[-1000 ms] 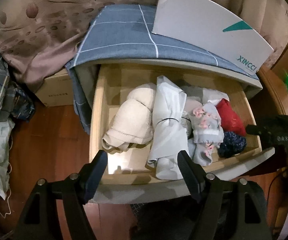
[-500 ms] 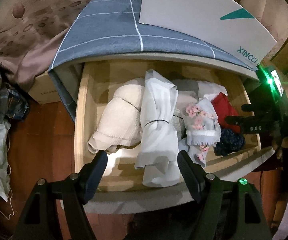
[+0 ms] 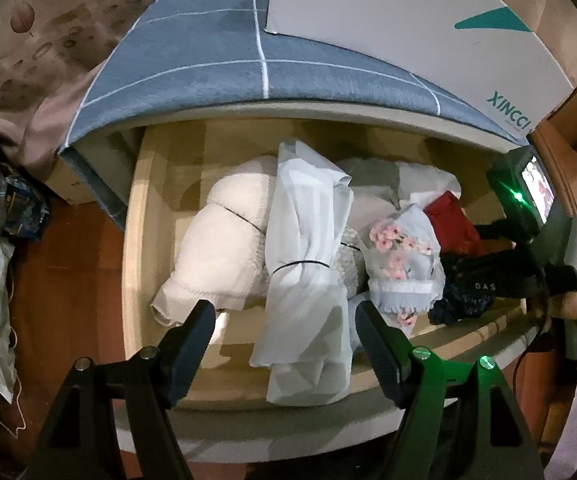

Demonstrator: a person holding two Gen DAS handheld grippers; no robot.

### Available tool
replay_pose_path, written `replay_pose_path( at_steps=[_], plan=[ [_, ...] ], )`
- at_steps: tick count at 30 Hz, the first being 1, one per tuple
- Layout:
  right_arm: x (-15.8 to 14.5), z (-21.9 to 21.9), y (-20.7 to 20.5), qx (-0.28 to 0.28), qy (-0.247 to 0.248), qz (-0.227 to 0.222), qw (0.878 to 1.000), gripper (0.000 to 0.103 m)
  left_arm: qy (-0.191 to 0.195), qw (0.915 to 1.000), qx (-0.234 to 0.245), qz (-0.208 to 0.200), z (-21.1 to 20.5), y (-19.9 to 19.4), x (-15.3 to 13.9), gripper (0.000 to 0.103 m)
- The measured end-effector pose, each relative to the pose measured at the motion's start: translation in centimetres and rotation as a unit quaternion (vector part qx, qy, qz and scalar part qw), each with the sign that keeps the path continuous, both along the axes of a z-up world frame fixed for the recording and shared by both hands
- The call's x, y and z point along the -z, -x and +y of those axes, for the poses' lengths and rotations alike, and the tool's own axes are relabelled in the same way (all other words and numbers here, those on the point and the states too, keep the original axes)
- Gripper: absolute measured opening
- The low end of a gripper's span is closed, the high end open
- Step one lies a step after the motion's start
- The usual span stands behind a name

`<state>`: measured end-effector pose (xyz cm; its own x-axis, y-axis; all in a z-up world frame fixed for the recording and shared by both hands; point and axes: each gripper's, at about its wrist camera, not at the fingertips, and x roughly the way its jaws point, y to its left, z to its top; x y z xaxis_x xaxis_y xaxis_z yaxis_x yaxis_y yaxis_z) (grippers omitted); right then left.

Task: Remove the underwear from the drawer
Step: 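Grasp the red rolled underwear with the right tool while the left tool grasps the white rolled garment, then lift the red underwear with the right tool and release it into the white box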

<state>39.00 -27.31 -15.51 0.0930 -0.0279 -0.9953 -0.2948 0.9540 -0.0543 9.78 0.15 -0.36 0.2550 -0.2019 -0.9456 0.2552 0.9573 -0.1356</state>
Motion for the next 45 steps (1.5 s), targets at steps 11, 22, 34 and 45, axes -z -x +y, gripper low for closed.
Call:
replay_pose_path(
  at_steps=[11, 22, 34, 45],
  plan=[
    [0.0, -0.7, 1.6, 0.074, -0.043, -0.042, 0.995, 0.04, -0.009, 0.9999, -0.003, 0.009, -1.6, -1.4, 1.2, 0.075],
    [-1.1, -0.6, 3.3, 0.093, -0.086, -0.069, 0.99, 0.04, -0.029, 0.9988, -0.011, 0.038, -2.9, -3.2, 4.1, 0.074],
    [-4.4, -4.5, 2.2, 0.097, -0.098, -0.062, 0.989, 0.04, -0.047, 0.997, -0.017, 0.059, -3.1, -3.8, 6.5, 0.048],
    [-7.4, -4.7, 3.1, 0.1, -0.095, -0.065, 0.988, 0.04, -0.047, 0.9973, -0.007, 0.056, -3.0, -3.4, 6.1, 0.034]
  ],
)
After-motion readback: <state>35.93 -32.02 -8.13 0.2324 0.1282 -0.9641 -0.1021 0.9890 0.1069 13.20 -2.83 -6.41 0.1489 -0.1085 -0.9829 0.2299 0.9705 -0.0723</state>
